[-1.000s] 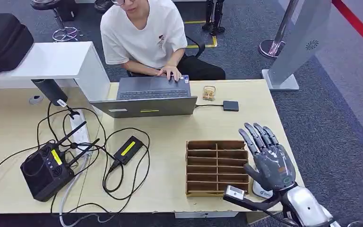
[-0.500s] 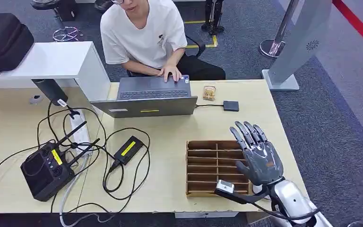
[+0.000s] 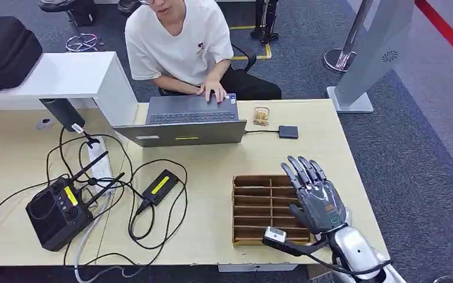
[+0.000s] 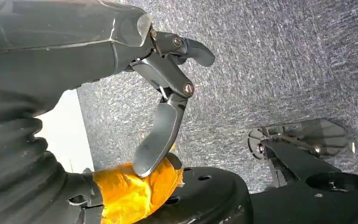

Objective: Pass the card to the sensor for recognition and then transmit it.

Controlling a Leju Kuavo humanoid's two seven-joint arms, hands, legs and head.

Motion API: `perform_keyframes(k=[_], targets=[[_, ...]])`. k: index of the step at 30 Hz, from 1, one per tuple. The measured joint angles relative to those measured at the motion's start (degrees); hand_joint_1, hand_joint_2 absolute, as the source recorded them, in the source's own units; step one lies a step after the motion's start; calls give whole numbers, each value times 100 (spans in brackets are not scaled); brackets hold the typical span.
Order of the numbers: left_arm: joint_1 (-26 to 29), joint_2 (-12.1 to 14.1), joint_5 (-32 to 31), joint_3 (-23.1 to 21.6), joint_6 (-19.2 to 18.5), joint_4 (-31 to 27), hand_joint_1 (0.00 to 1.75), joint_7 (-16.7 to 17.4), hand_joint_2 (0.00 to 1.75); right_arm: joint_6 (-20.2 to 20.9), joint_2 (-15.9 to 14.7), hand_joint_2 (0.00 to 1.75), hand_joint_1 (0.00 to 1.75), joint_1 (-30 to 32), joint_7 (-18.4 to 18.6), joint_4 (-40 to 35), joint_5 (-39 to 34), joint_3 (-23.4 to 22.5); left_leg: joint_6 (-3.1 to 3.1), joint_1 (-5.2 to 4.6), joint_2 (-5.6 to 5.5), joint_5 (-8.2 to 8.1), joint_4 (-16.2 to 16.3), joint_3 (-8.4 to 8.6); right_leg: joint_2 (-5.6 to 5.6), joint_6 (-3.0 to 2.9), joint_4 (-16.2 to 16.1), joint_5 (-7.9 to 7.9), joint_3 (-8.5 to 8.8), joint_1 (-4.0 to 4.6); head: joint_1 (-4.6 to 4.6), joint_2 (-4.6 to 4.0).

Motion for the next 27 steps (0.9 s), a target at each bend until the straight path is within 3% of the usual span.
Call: perform_keyframes(k=[27], targets=[[1,4,-4,0,-2,0,0,17,175,-293,44,175,0,27,208,179,190,41,0,0,0,0,0,0,0,0,0,0,-1,0,0,0]])
